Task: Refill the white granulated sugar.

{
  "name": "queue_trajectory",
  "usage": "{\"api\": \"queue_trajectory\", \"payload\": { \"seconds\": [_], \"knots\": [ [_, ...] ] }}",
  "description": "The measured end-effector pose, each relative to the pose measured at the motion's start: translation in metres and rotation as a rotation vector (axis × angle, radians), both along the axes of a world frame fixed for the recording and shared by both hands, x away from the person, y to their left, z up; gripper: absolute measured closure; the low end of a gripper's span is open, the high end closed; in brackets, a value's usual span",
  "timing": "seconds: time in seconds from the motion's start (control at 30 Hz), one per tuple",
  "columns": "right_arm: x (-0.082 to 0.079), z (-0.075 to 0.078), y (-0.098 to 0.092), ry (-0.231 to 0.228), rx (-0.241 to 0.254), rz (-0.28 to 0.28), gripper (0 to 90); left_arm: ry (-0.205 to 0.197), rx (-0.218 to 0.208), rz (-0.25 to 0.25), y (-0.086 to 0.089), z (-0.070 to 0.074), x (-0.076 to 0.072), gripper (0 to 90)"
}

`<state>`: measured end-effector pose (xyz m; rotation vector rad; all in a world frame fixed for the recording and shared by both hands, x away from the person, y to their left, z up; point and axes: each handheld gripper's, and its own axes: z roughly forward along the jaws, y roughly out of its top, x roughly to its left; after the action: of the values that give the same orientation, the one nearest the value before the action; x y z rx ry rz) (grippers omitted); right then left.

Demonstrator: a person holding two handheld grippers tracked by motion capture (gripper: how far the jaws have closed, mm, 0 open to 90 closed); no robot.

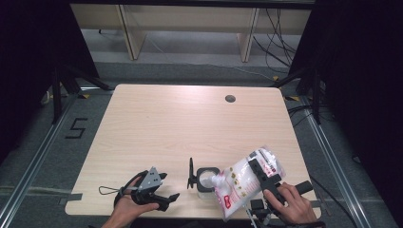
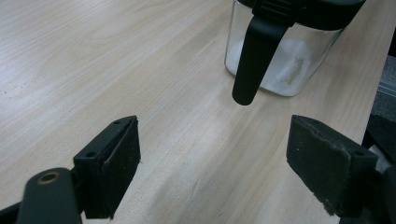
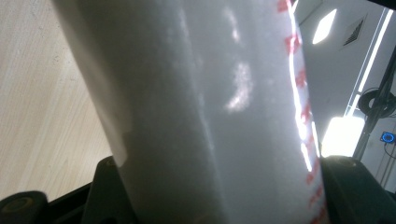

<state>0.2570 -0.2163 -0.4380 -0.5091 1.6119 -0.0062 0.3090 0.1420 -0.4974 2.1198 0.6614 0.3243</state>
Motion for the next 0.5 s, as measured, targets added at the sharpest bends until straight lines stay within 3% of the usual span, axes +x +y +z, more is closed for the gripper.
{"api": "queue_trajectory", "payload": {
  "seconds": [0.13, 0.17, 0.27, 0.47, 0.5],
  "knots": [
    [-0.0001, 0.0003, 0.0003, -0.006, 0.0, 0.005, 45.1, 0.002, -0.001, 0.004, 0.0, 0.0001, -0.0003, 17.2],
    [-0.0002, 0.0004, 0.0002, -0.004, 0.0, 0.006, 45.1, 0.022, -0.016, 0.019, -0.0009, -0.0006, -0.0017, 17.2],
    [-0.0002, 0.0002, 0.0001, -0.001, 0.002, 0.001, 45.2, 0.001, 0.0, 0.001, 0.0002, -0.0002, 0.0001, 17.2],
    [-0.0003, 0.0003, -0.0001, -0.003, 0.003, 0.0, 45.4, 0.002, 0.0, 0.004, 0.0001, 0.0001, -0.0003, 17.2],
    [-0.0004, 0.0018, 0.0001, -0.022, -0.008, 0.021, 45.4, 0.01, -0.007, 0.015, -0.0003, -0.0001, -0.0012, 17.2]
  ]
}}
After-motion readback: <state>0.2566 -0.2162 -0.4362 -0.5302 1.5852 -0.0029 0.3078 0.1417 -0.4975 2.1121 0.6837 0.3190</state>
